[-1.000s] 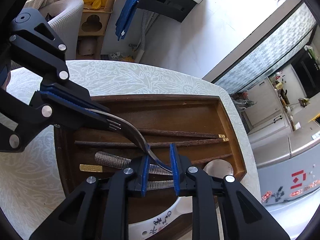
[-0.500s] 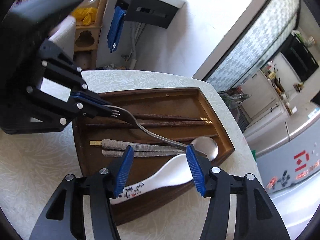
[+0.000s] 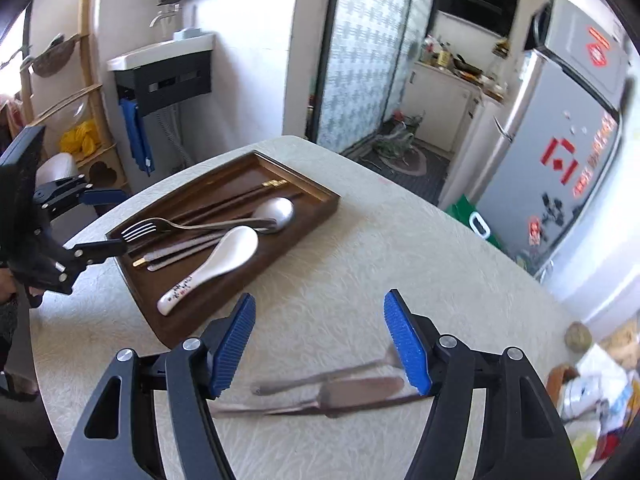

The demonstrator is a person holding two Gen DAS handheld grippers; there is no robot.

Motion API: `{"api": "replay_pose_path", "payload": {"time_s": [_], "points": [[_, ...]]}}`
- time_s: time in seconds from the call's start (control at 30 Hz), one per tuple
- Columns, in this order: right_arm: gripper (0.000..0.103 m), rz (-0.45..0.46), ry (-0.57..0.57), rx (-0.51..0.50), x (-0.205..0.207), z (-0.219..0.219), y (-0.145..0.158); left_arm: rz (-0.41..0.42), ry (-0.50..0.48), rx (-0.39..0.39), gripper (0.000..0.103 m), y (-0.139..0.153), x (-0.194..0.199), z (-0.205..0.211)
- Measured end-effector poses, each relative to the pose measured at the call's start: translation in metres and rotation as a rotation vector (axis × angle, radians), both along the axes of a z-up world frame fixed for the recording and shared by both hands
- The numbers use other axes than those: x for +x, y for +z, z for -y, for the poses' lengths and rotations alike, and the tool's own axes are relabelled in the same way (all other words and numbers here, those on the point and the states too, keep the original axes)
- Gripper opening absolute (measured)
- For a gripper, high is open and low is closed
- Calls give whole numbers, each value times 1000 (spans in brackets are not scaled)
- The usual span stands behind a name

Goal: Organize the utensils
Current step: 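Reach the left gripper to the steel knife and close on it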

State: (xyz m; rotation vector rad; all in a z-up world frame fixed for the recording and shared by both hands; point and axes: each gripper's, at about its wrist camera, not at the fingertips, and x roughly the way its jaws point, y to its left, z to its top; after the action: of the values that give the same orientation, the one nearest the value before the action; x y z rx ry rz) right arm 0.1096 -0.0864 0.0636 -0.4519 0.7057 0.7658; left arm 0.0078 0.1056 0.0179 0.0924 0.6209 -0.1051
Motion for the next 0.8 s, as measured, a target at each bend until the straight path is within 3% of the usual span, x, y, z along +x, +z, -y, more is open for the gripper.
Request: {"api": "replay_pose_path", "payload": {"time_s": [0.13,0.23,0.33,0.4,0.47,0.63,0.8], "points": [[67,-67,-124,36,18,38,-12,-10,-97,-19,78,-2,9,44],[62,-117,-185,77,25,63,-23,-50,-186,-36,78,-11,19,80],[50,-149,-221,106,29,82,-33,-66,-275,10,77,-21,20,115],[41,-168,-237,118,31,91,-41,-83,-307,43,68,-28,23,131],[40,-187,-254,134,33,100,-49,-104,-320,68,60,-33,29,141],[40,-224,-263,188,41,107,-60,-160,-353,55,58,-42,42,150],[40,-240,-241,208,40,101,-66,-207,-394,92,39,-57,38,161]]}}
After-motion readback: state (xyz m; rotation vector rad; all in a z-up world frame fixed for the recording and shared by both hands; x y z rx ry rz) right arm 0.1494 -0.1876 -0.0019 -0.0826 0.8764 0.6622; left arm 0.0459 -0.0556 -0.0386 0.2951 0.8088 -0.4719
